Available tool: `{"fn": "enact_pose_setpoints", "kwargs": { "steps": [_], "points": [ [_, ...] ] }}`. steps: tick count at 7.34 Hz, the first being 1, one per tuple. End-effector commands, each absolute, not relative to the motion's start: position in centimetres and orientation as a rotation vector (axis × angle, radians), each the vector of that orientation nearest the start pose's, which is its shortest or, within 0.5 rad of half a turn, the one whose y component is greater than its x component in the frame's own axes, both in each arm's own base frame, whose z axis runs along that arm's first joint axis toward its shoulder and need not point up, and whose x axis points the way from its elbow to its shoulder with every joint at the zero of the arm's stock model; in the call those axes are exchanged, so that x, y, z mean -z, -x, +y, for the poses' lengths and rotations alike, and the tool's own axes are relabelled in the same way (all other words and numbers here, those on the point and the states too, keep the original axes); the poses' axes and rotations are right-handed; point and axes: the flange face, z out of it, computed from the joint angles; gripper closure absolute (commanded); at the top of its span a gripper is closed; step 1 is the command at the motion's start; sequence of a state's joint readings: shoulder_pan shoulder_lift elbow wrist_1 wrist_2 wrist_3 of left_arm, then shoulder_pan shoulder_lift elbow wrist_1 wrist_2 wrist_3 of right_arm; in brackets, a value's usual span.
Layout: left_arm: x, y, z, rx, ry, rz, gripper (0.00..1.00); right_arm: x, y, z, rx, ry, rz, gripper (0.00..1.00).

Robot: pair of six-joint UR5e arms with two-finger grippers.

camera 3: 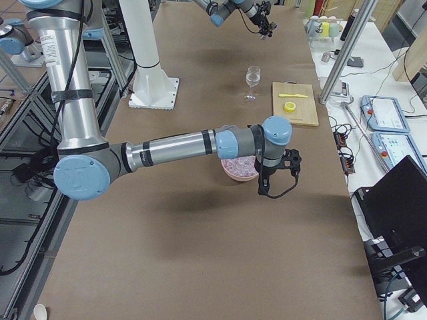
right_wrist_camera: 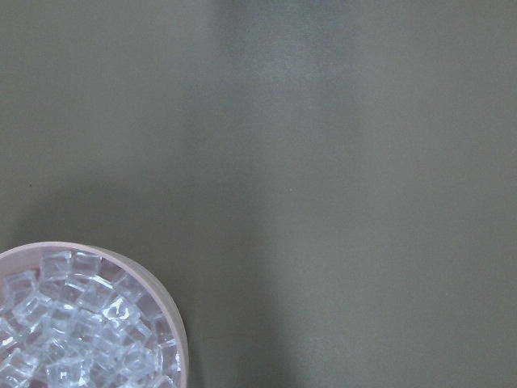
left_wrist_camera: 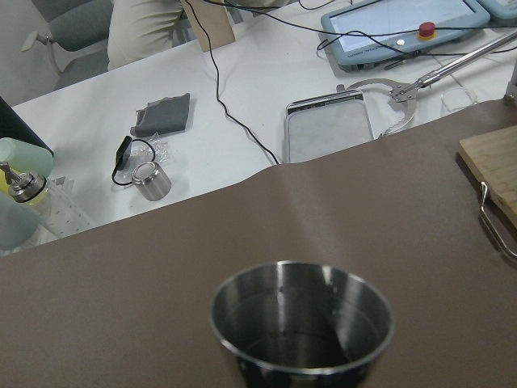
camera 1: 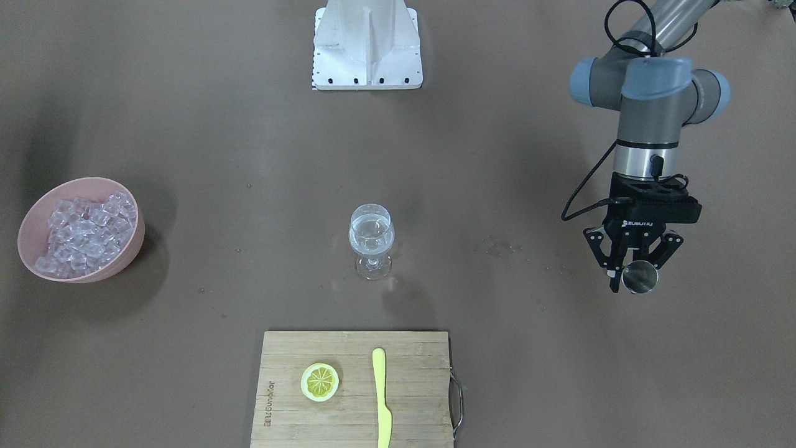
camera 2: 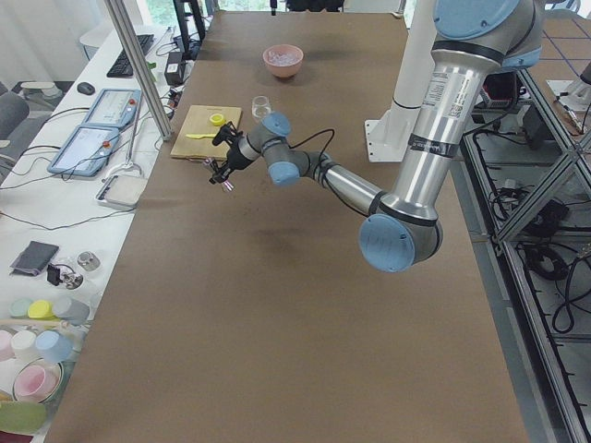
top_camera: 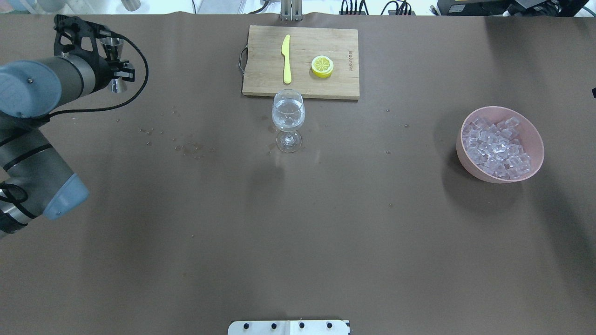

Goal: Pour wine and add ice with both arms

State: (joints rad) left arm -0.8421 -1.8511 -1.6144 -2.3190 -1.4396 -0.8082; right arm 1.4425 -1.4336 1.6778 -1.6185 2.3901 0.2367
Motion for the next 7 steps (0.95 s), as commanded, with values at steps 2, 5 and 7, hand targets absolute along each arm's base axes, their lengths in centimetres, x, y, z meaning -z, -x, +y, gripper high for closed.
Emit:
{"fn": "enact_pose_setpoints", "kwargs": {
  "steps": [2, 5, 7],
  "points": [
    [-50.4, -29.8, -56.6, 0.288, -0.990, 0.703, 1.00, -50.9, 1.9, -54.5, 0.020, -0.085, -0.842, 0.00],
    [-54.5, -26.9, -55.6, 0.469, -1.105, 0.639, 1.00, -50.1, 2.3, -54.4, 0.030, -0.091, -0.844, 0.00],
    [-55.2, -32.1, -51.2, 0.564, -1.094, 0.717, 1.00, -50.0, 2.5, -54.4, 0.035, -0.090, -0.845, 0.00]
  ]
}}
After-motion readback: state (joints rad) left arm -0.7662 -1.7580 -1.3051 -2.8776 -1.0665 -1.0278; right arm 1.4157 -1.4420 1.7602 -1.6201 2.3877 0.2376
